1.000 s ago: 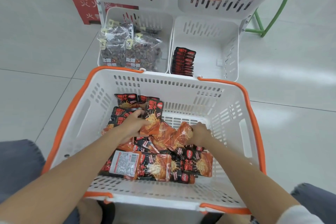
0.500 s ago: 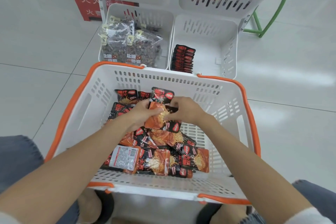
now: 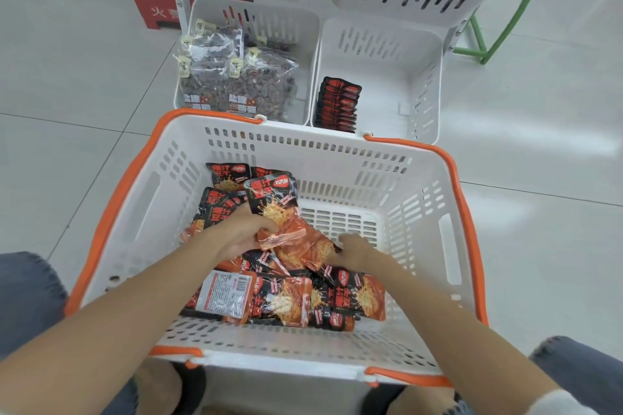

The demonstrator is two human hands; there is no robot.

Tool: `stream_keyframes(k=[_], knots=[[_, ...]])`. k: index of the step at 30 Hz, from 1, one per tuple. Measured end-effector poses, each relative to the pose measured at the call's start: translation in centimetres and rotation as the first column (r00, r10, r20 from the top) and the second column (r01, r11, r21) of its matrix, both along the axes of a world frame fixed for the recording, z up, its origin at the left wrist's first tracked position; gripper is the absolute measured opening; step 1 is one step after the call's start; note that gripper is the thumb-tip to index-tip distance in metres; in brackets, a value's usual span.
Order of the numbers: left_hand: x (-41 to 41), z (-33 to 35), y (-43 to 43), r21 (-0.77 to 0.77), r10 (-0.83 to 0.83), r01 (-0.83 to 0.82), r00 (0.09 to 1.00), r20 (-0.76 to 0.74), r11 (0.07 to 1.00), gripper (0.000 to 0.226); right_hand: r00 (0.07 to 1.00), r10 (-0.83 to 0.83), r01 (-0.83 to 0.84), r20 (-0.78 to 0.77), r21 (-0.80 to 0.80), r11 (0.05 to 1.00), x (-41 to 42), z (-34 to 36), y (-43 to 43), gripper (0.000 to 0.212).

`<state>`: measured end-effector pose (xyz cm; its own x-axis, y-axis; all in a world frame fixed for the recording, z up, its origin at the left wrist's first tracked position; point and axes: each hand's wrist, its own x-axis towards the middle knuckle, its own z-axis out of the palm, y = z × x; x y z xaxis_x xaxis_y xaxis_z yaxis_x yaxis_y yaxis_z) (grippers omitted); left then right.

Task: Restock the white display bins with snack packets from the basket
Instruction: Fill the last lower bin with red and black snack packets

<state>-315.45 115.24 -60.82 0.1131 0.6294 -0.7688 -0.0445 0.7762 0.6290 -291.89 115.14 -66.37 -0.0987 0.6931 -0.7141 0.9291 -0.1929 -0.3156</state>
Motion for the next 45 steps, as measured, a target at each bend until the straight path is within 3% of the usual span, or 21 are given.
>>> stream_keyframes(k=[2, 3, 5, 7, 9, 12, 13, 15, 17, 19, 21, 23, 25, 27, 30, 33, 35, 37, 41, 43, 45], knots=[[-0.2, -0.4, 0.1, -0.014, 0.079, -0.079, 0.994, 0.073, 0.997, 0.082, 0.997, 0.059, -0.056, 0.05, -0.041, 0.998, 0.4, -1.2, -1.0, 0.075], [-0.2, -0.3, 0.1, -0.012, 0.111, -0.111, 0.988, 0.106, 0.994, 0.089, 0.998, 0.063, -0.063, 0.003, -0.031, 0.997, 0.3, -1.1, -0.8, 0.059], [-0.1, -0.1, 0.1, 0.008, 0.107, -0.109, 0.988, 0.107, 0.994, 0.082, 0.992, 0.092, -0.089, -0.086, 0.033, 0.995, 0.2, 0.2, 0.3, 0.015], [-0.2, 0.0, 0.4, 0.065, 0.056, -0.057, 0.998, 0.021, 0.996, 0.069, 0.975, 0.058, -0.036, -0.214, 0.105, 0.994, 0.4, 2.3, 1.9, 0.016], [-0.4, 0.7, 0.5, 0.168, 0.023, 0.007, 0.985, -0.172, 0.986, 0.049, 0.942, 0.047, 0.007, -0.332, 0.161, 0.987, 0.3, 5.5, 3.5, 0.027], [-1.1, 1.2, 1.3, 0.235, -0.003, 0.085, 0.945, -0.328, 0.968, 0.036, 0.922, 0.142, -0.045, -0.36, 0.264, 0.963, -0.5, 10.2, 5.3, 0.02], [-1.0, 1.5, 1.5, 0.235, -0.036, 0.107, 0.957, -0.287, 0.966, 0.032, 0.907, 0.152, -0.039, -0.393, 0.281, 0.959, -1.0, 11.5, 5.5, 0.018], [-0.2, 3.0, 1.6, 0.201, -0.102, 0.11, 0.994, -0.05, 0.973, 0.028, 0.87, 0.163, 0.01, -0.465, 0.348, 0.937, -2.5, 13.1, 5.4, 0.017], [0.9, 4.3, 1.3, 0.17, -0.16, 0.146, 0.984, 0.075, 0.975, 0.046, 0.849, 0.172, 0.083, -0.499, 0.448, 0.89, -4.1, 13.5, 4.8, 0.018], [1.8, 5.2, 1.2, 0.213, -0.225, 0.212, 0.974, 0.038, 0.954, 0.082, 0.84, 0.141, 0.192, -0.525, 0.528, 0.827, -5.0, 13.6, 4.4, 0.03], [2.8, 5.7, 1.2, 0.28, -0.24, 0.232, 0.971, -0.006, 0.931, 0.112, 0.829, 0.096, 0.339, -0.551, 0.63, 0.699, -5.1, 13.7, 4.4, 0.042], [3.3, 5.9, 1.8, 0.317, -0.116, 0.103, 0.993, 0.022, 0.943, 0.102, 0.749, -0.057, 0.527, -0.66, 0.542, 0.654, -4.5, 13.9, 4.8, 0.06], [3.8, 6.5, 2.6, 0.329, 0.015, -0.049, 0.994, 0.106, 0.943, 0.094, 0.633, -0.24, 0.582, -0.736, 0.248, 0.774, -4.2, 14.3, 5.3, 0.085], [4.6, 7.0, 3.7, 0.368, -0.004, -0.026, 0.997, 0.082, 0.929, 0.099, 0.527, -0.331, 0.554, -0.783, 0.021, 0.832, -4.4, 14.0, 5.8, 0.098], [6.1, 8.5, 5.0, 0.504, 0.003, 0.036, 0.997, -0.076, 0.863, 0.069, 0.396, -0.353, 0.598, -0.848, -0.054, 0.8, -4.3, 14.6, 7.0, 0.095], [7.6, 10.1, 7.2, 0.662, 0.06, 0.094, 0.977, -0.206, 0.744, 0.065, 0.227, -0.38, 0.595, -0.897, -0.182, 0.783, -2.5, 15.9, 8.9, 0.059], [8.0, 10.3, 9.7, 0.748, 0.161, 0.064, 0.961, -0.224, 0.66, 0.047, 0.338, -0.304, 0.478, -0.891, -0.116, 0.871, -1.0, 16.9, 10.4, 0.04], [8.7, 10.7, 12.4, 0.784, 0.145, 0.122, 0.954, -0.261, 0.608, 0.032, 0.48, -0.188, 0.465, -0.857, 0.067, 0.883, 0.3, 16.8, 12.3, 0.038], [10.5, 10.9, 18.5, 0.859, 0.106, 0.207, 0.952, -0.287, 0.469, 0.029, 0.65, -0.029, 0.588, -0.759, 0.479, 0.651, 2.6, 16.7, 16.9, 0.041], [10.9, 10.7, 21.4, 0.875, 0.13, 0.273, 0.928, -0.349, 0.4, 0.034, 0.744, 0.012, 0.554, -0.669, 0.626, 0.549, 3.5, 15.4, 19.9, 0.038], [10.6, 9.8, 24.2, 0.871, 0.193, 0.37, 0.875, -0.444, 0.324, 0.039, 0.81, 0.023, 0.495, -0.587, 0.704, 0.509, 3.9, 13.2, 23.2, 0.034]])
